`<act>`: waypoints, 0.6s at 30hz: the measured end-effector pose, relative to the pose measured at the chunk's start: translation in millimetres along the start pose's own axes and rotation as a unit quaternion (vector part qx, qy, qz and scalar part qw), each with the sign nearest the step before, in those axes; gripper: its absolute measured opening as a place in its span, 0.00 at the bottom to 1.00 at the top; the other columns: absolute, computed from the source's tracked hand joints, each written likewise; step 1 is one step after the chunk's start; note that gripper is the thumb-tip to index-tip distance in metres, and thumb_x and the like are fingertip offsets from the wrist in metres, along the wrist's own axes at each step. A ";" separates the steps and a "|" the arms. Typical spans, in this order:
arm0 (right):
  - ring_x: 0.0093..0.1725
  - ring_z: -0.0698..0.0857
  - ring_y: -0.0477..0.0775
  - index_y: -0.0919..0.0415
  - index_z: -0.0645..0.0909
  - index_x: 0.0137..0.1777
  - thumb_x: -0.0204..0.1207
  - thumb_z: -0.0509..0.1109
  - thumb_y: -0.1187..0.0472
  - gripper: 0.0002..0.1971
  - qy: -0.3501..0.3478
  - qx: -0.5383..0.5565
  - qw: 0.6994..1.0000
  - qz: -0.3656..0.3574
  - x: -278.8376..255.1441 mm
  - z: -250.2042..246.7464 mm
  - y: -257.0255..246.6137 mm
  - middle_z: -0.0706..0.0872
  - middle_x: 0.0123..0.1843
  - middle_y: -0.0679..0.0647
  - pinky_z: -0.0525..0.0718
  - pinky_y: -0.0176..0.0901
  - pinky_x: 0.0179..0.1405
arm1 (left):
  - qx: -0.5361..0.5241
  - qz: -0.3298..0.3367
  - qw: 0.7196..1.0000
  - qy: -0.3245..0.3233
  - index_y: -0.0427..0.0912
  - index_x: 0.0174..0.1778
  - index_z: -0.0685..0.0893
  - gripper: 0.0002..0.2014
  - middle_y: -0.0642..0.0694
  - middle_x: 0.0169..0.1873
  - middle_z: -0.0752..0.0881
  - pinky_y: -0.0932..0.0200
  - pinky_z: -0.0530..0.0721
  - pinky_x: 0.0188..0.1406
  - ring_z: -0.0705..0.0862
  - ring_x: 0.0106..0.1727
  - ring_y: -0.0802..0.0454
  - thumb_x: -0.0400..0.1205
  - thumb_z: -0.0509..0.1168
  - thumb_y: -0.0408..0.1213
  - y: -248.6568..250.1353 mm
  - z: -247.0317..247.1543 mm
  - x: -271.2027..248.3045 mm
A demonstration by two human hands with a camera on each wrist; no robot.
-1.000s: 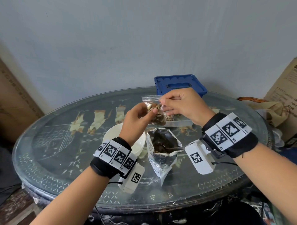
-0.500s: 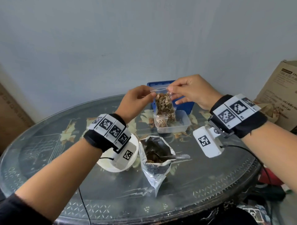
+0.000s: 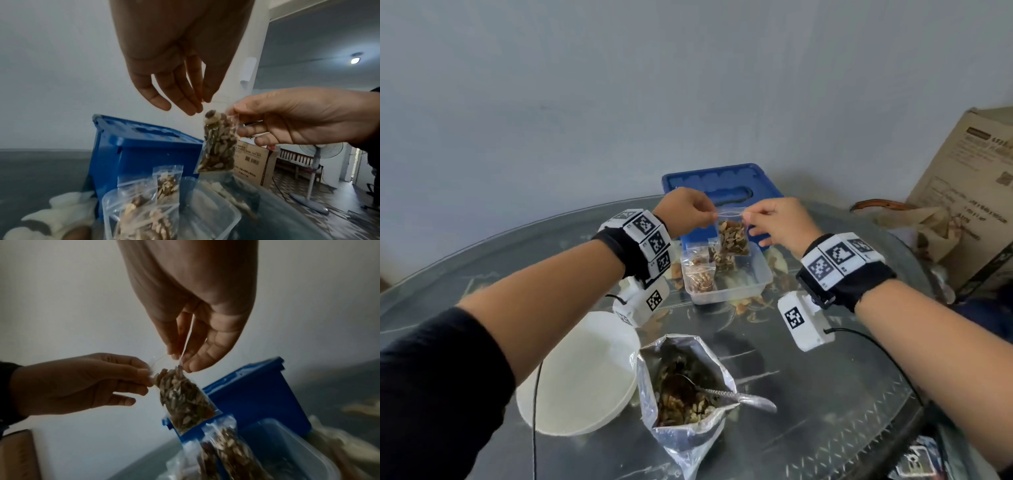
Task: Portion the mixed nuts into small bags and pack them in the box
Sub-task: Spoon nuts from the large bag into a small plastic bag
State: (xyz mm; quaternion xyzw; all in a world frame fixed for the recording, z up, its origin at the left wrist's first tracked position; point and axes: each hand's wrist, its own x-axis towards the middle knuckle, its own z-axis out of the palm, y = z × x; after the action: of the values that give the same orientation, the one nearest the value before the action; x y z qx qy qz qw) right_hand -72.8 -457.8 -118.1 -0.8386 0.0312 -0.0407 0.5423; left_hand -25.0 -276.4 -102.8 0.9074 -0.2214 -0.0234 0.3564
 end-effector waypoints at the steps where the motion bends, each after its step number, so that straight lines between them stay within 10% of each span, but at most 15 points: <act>1: 0.38 0.86 0.46 0.59 0.85 0.44 0.79 0.67 0.62 0.05 0.002 0.000 1.000 0.011 6.8 3.8 10.1 0.87 0.40 0.51 0.85 0.33 0.30 | 0.005 -0.006 1.000 -0.007 0.36 0.46 0.86 0.06 0.51 0.34 0.85 0.69 0.78 0.39 0.80 0.33 0.64 0.79 0.67 0.35 -5.3 5.6 7.1; 18: 0.40 0.87 0.52 0.66 0.83 0.56 0.79 0.67 0.65 0.09 -0.003 0.001 0.994 0.109 56.9 53.5 109.7 0.88 0.47 0.60 0.88 0.41 0.42 | 0.137 -0.049 0.982 -0.118 0.40 0.50 0.89 0.11 0.47 0.47 0.88 0.61 0.80 0.49 0.82 0.45 0.54 0.80 0.63 0.37 -66.6 61.8 40.6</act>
State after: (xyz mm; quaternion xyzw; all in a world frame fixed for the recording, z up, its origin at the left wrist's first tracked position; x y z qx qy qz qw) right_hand -11.7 -459.7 -238.1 -0.8298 0.1212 0.0210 0.5443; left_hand 24.9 -289.6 -187.9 0.9484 -0.2178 -0.1172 0.1984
